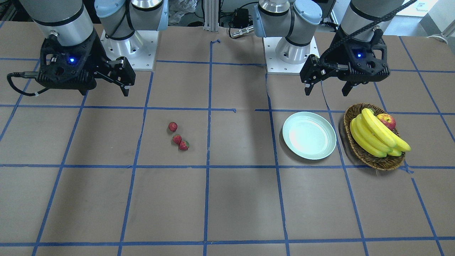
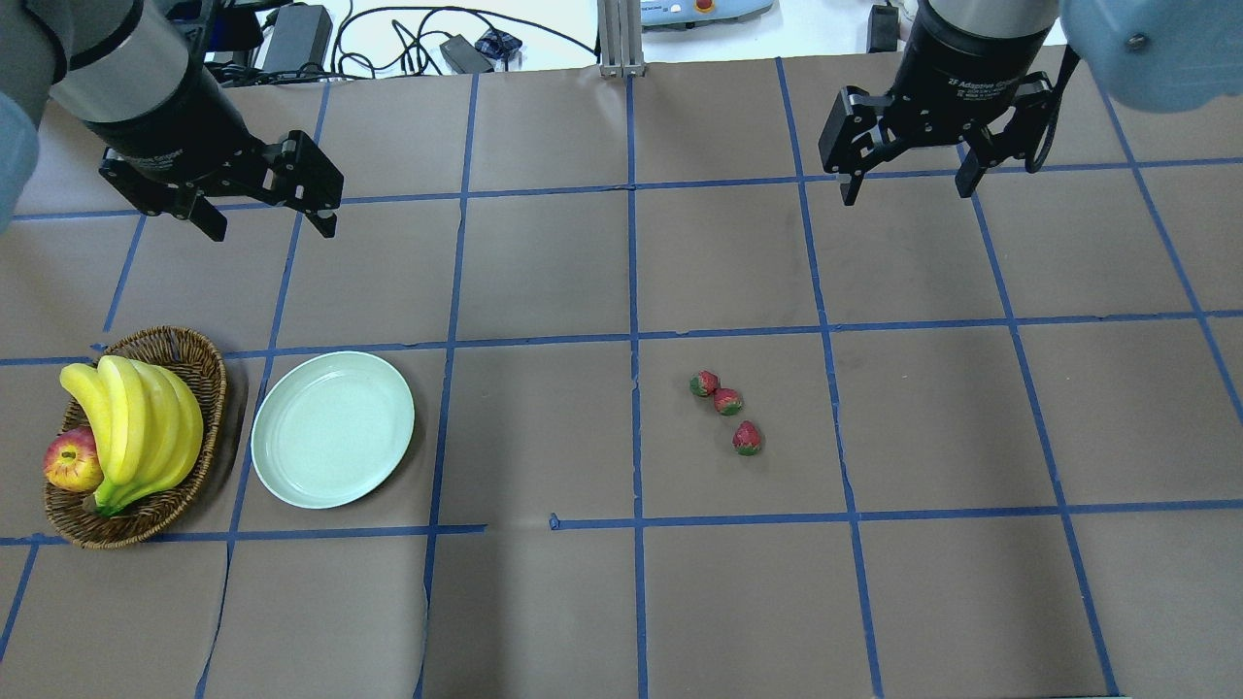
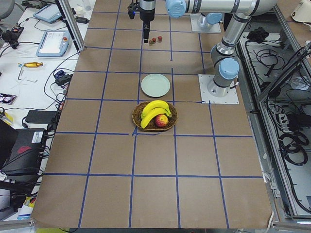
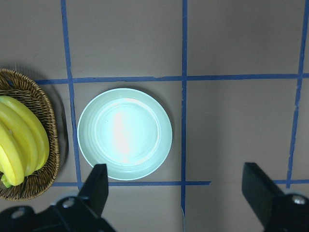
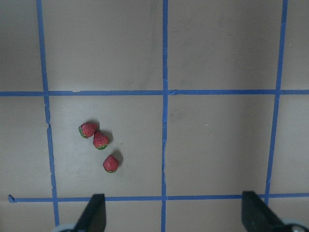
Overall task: Collect all strawberries into plate
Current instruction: 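Move the right gripper down onto the strawberry cluster and grasp one strawberry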
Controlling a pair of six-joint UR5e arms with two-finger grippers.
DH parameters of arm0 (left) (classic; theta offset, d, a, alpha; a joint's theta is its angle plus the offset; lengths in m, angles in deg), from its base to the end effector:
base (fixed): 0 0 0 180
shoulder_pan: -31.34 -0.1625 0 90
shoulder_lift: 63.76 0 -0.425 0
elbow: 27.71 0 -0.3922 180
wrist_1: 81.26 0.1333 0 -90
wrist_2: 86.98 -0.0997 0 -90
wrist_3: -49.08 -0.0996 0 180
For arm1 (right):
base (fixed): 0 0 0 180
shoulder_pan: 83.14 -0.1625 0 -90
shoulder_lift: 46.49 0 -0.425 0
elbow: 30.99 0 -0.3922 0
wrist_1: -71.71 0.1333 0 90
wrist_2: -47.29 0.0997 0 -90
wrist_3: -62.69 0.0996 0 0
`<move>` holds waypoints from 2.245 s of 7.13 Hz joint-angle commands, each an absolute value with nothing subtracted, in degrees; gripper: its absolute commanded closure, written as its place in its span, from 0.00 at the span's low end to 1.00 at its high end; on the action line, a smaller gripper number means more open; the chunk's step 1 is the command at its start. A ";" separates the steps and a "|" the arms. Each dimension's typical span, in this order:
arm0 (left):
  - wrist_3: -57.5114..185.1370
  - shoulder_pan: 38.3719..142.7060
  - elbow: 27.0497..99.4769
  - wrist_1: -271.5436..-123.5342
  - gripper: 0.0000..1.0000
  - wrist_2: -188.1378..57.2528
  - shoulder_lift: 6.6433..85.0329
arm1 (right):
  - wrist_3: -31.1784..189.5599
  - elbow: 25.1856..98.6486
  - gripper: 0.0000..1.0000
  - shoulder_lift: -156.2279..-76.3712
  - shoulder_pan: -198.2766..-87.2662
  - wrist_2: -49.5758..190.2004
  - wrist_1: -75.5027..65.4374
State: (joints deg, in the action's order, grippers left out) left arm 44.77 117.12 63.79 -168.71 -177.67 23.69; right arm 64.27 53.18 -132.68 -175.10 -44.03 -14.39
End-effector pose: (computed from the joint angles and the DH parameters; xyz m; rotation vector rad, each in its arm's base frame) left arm -0.0965 -0.4874 0.5011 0.0019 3.1234 -0.0965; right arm 0.1486 -0.5118 0.4976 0.0109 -3.1171 -0.0500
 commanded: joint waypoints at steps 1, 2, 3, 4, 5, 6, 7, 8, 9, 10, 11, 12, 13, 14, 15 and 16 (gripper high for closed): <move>44.78 117.12 63.79 -168.71 0.00 -177.68 23.69 | 64.18 57.49 0.00 -131.92 -175.42 -44.20 -17.56; 44.78 117.12 63.79 -168.71 0.00 -177.68 23.69 | 64.18 60.47 0.00 -131.92 -175.69 -44.12 -19.41; 44.69 117.12 63.79 -168.71 0.00 -177.68 23.69 | 64.27 63.38 0.00 -132.10 -176.56 -44.29 -22.13; 44.69 117.12 63.79 -168.71 0.00 -177.68 23.69 | 64.97 66.97 0.00 -130.44 -178.57 -43.42 -28.24; 44.69 117.12 63.79 -168.71 0.00 -177.68 23.69 | 66.63 70.66 0.00 -129.91 -180.76 -43.24 -32.13; 44.69 117.12 63.79 -168.71 0.00 -177.68 23.69 | 67.08 74.01 0.00 -128.25 -182.61 -43.15 -38.18; 44.69 117.12 63.79 -168.71 0.00 -177.68 23.69 | 67.35 75.00 0.00 -124.84 -184.37 -42.37 -44.24; 44.69 117.12 63.79 -168.71 0.00 -177.68 23.69 | 67.61 74.48 0.00 -120.80 -185.61 -40.62 -47.26; 44.69 117.12 63.87 -168.80 0.00 -177.68 23.69 | 67.00 73.52 0.00 -116.84 -186.06 -40.25 -49.29; 44.77 117.12 63.88 -168.71 0.00 -177.59 23.69 | 66.47 73.16 0.01 -114.19 -186.84 -40.60 -50.01; 44.78 117.30 63.96 -168.80 0.00 -177.59 23.78 | 63.16 73.51 0.00 -113.82 -187.37 -40.60 -49.49; 44.78 117.91 63.96 -168.80 0.00 -177.68 23.70 | 57.04 73.60 0.00 -112.51 -187.55 -40.34 -49.31; 44.78 118.00 63.96 -168.80 0.00 -177.68 23.61 | 52.71 73.51 0.00 -111.89 -187.55 -40.34 -49.31; 44.78 118.09 63.96 -168.80 0.00 -177.68 23.69 | 48.23 73.60 0.00 -111.36 -187.64 -40.16 -49.31; 44.78 118.09 63.96 -168.80 0.00 -177.68 23.69 | 46.88 73.08 0.00 -110.66 -188.16 -39.29 -49.40; 44.78 118.09 63.96 -168.80 0.00 -177.68 23.69 | 47.57 73.16 0.00 -110.57 -188.69 -36.32 -49.49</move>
